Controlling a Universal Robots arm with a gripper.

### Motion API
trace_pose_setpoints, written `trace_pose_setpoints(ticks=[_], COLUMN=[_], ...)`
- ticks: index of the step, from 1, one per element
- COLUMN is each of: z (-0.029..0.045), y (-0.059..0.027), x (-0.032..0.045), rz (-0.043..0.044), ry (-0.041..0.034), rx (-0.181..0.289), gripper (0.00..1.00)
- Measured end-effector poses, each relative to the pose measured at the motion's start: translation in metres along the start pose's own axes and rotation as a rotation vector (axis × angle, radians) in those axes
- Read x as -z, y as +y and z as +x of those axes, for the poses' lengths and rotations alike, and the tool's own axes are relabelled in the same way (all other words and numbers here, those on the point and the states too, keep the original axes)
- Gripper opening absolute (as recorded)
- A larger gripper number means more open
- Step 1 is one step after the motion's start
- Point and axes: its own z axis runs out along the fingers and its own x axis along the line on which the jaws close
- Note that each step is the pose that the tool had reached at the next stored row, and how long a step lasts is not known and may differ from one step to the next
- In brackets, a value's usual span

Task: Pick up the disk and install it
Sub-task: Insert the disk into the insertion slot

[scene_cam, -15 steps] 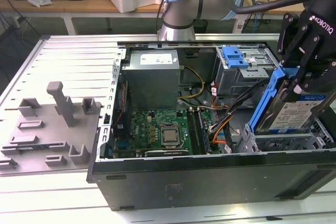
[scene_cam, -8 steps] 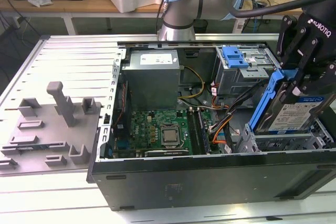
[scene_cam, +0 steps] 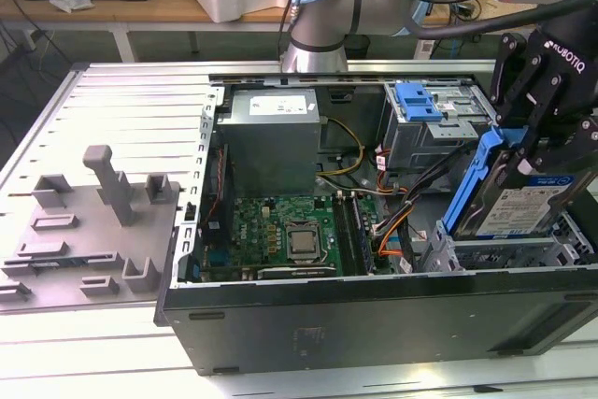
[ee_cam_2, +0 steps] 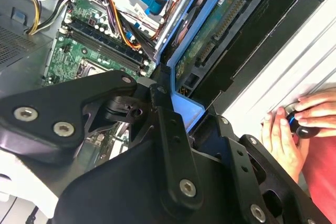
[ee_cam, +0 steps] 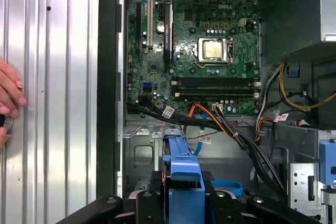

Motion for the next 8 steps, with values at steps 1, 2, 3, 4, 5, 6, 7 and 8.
trace_pose_setpoints(ticks=[1, 2, 3, 4, 5, 6, 7, 8], z=[0.0000, 0.0000, 0.0000, 0.0000, 0.0000, 0.0000, 0.0000, 0.0000], y=[0.0000, 0.0000, -0.0001, -0.0001, -0.0002, -0.0002, -0.0003, -0.0003], x=[-0.0006, -0.0011, -0.0019, -0.0024, -0.0038, -0.0050, -0.0065, -0.0071], rz=[0.0000, 0.0000, 0.0000, 0.0000, 0.0001, 0.0000, -0.0001, -0.0001], ry=[0.0001, 0.0001, 0.0000, 0.0001, 0.0001, 0.0001, 0.0001, 0.0001], rx=[0.000, 0.000, 0.000, 0.000, 0.000, 0.000, 0.000, 0.000], gripper=[0.37, 0.37, 0.37, 0.37, 0.37, 0.37, 0.37, 0.37])
